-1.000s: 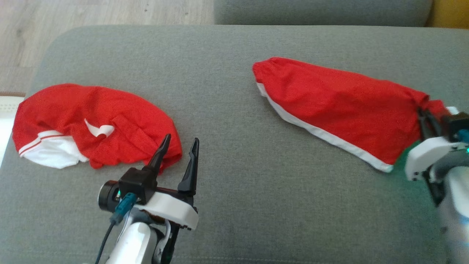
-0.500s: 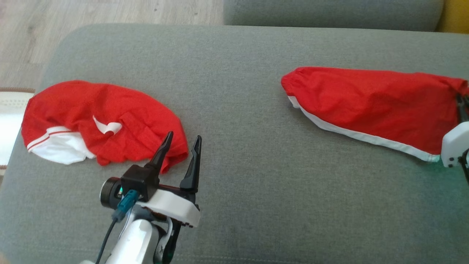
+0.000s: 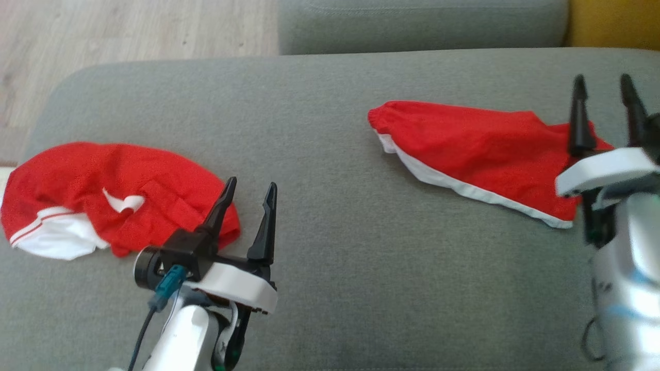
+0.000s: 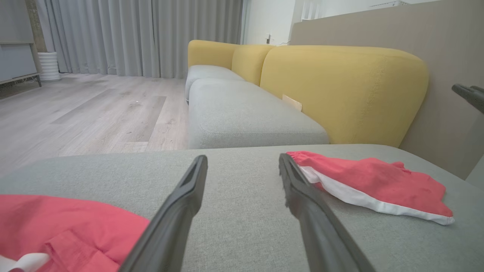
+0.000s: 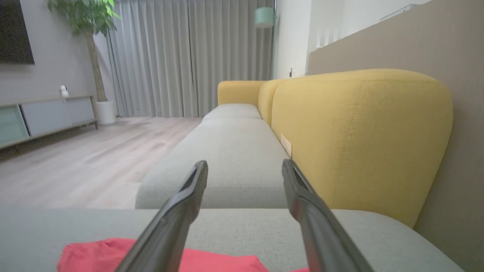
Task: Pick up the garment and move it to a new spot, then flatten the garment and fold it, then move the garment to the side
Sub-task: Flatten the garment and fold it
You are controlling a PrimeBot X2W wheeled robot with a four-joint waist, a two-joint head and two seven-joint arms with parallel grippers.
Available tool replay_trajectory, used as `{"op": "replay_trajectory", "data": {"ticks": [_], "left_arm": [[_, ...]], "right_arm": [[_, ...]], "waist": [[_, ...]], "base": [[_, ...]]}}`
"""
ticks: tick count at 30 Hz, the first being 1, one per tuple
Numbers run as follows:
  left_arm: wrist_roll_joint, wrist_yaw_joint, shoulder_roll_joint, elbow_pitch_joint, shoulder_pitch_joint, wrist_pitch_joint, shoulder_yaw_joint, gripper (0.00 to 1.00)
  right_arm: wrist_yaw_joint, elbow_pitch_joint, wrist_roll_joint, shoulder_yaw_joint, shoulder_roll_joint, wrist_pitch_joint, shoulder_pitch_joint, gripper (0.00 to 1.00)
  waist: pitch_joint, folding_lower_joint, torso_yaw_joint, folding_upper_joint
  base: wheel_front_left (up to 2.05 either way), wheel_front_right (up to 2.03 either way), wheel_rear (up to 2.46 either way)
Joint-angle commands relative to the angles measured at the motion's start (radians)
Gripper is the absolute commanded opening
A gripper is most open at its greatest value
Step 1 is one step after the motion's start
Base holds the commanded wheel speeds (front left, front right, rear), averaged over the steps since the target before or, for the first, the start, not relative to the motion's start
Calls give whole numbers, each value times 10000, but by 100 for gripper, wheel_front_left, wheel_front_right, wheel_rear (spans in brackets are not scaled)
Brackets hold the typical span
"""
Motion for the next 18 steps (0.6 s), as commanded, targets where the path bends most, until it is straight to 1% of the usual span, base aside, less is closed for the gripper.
{"op": "replay_trajectory", "data": {"ticks": [1, 5, 7, 10, 13, 18], "left_arm": [[-91, 28, 5, -441, -229, -122, 364, 100], [-126, 34, 5, -569, -146, -122, 413, 100], [-145, 49, 5, -623, -99, -122, 432, 100], [-262, 47, 5, -640, 18, -122, 427, 100], [-213, 19, 5, -512, 181, -122, 485, 100], [-149, -5, 5, -473, 416, -122, 561, 100]], "right_arm": [[-9, -920, 293, 279, 272, -152, 404, 100], [-9, -2865, 916, 405, 990, -176, 1840, 100], [-9, -3864, 1031, 595, 1158, -179, 2601, 100], [-9, -4950, 1346, 808, 1253, -180, 3634, 100], [-9, -5399, 1496, 1098, 1264, -181, 4473, 100], [-9, -5560, 1763, 1051, 1267, -182, 5136, 100]], "waist": [[-118, 0, -151, 0], [-246, 0, -319, 0], [-278, 0, -392, 0], [-333, 0, -451, 0], [-413, 0, -492, 0], [-516, 0, -463, 0]], "base": [[0, 0, 0], [0, 0, 0], [0, 0, 0], [0, 0, 0], [0, 0, 0], [0, 0, 0]]}}
